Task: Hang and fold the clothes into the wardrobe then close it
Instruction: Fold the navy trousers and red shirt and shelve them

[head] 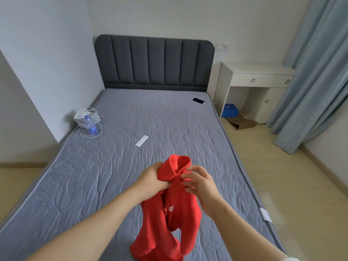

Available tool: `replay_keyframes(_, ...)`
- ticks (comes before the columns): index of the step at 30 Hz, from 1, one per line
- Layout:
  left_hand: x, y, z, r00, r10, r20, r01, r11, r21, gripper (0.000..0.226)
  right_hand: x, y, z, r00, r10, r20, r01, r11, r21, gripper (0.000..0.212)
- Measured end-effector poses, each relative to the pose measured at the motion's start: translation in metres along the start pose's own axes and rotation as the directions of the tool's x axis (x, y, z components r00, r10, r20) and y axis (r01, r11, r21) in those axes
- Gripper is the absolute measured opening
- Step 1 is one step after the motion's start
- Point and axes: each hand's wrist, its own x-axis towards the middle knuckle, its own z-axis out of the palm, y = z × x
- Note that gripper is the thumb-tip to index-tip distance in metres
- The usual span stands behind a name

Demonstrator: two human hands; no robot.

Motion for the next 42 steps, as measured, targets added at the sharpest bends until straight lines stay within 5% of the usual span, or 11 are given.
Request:
replay_keyframes(4, -0.007, 0.009, -0.018, 0.998, -0.001, 0.069, 0.018, 0.972, -0.236, 0.041, -0.002, 0.001, 0.001, 1.0, 0.01, -0.004, -0.011, 0.966, -0.259, 0.061)
replay_keyframes(8, -0.016, 0.016, -0.029, 1.0, -0.019, 0.025, 0.026, 0.938, -0.345, 0.054, -0.005, 0.005, 0.017, 0.952, 0.204, 0.227, -0.132, 0.947, -0.294, 0.042)
replay_keyframes(12, -0.025, 0.009, -0.031, 0.998, -0.056, -0.032, 0.037, 0.899, -0.436, 0.054, 0.004, 0.014, 0.04, 0.996, 0.082, 0.045, -0.07, 0.974, -0.216, 0.023)
replay_keyframes(15, -0.033, -0.005, -0.032, 0.999, -0.016, 0.051, 0.028, 0.969, -0.244, 0.075, 0.008, 0.018, 0.055, 0.999, 0.012, -0.04, -0.024, 0.955, -0.294, 0.018)
replay_keyframes(17, -0.037, -0.018, -0.034, 0.999, -0.019, -0.044, 0.018, 1.0, -0.02, 0.085, 0.006, 0.021, 0.064, 0.997, -0.068, -0.024, 0.051, 0.902, -0.43, 0.016)
replay_keyframes(20, -0.047, -0.033, -0.047, 0.945, -0.1, -0.311, 0.135, 0.986, 0.093, 0.063, -0.001, 0.022, 0.076, 0.986, -0.154, 0.068, 0.167, 0.844, -0.51, 0.023)
replay_keyframes(23, -0.056, -0.043, -0.071, 0.938, -0.076, -0.339, 0.137, 0.978, 0.16, 0.044, -0.007, 0.02, 0.083, 0.972, -0.215, 0.096, 0.228, 0.758, -0.611, 0.032)
replay_keyframes(27, -0.075, -0.047, -0.111, 0.959, 0.052, -0.279, 0.018, 0.97, 0.242, 0.048, -0.025, 0.032, 0.098, 0.964, -0.245, -0.105, 0.062, 0.588, -0.807, 0.018)
replay_keyframes(31, -0.099, -0.058, -0.148, 0.974, 0.146, -0.174, -0.075, 0.931, 0.358, 0.024, -0.048, 0.046, 0.128, 0.904, -0.241, -0.352, -0.085, 0.708, -0.702, 0.017)
replay_keyframes(37, -0.126, -0.045, -0.191, 0.979, 0.18, -0.091, -0.154, 0.958, 0.242, 0.022, -0.078, 0.047, 0.162, 0.815, -0.362, -0.454, 0.192, 0.906, -0.377, 0.027)
replay_keyframes(42, -0.12, -0.034, -0.214, 0.997, 0.081, 0.007, -0.075, 0.951, -0.3, 0.01, -0.081, 0.025, 0.176, 0.78, -0.416, -0.467, 0.268, 0.897, -0.352, 0.016)
